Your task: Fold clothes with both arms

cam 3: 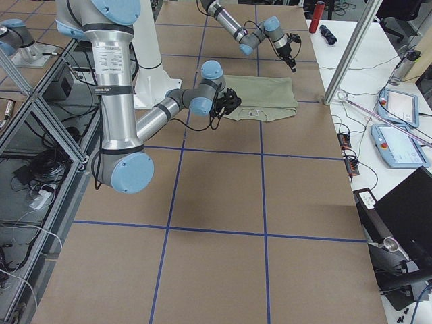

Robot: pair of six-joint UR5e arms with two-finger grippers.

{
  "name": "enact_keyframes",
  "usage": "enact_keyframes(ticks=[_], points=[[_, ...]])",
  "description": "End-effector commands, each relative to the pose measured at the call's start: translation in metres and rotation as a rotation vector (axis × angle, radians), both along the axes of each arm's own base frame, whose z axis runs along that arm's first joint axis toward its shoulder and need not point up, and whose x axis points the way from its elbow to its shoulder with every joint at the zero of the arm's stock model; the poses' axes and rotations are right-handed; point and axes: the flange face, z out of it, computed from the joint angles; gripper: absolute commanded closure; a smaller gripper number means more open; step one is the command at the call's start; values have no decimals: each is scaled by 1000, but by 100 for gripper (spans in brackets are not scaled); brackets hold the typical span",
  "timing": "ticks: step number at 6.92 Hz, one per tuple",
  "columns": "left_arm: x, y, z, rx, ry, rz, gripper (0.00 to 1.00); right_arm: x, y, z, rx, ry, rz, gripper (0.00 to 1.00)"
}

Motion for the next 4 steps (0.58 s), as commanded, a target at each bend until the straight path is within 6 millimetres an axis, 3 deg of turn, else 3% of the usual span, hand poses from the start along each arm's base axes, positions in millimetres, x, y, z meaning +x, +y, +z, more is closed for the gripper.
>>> enact_keyframes(ticks=[1,2,3,4], points=[[-21,21,-10,26,62,48,37,-29,-19,-10,19,4,10,0],[-37,38,-4,26,86,92,37,-58,-34,-30,47,36,-27,0],[-68,58,5,31,123,141,37,-102,-29,-59,99,128,-140,0],[-98,74,20,31,141,169,37,-127,-16,-82,189,210,-253,0]])
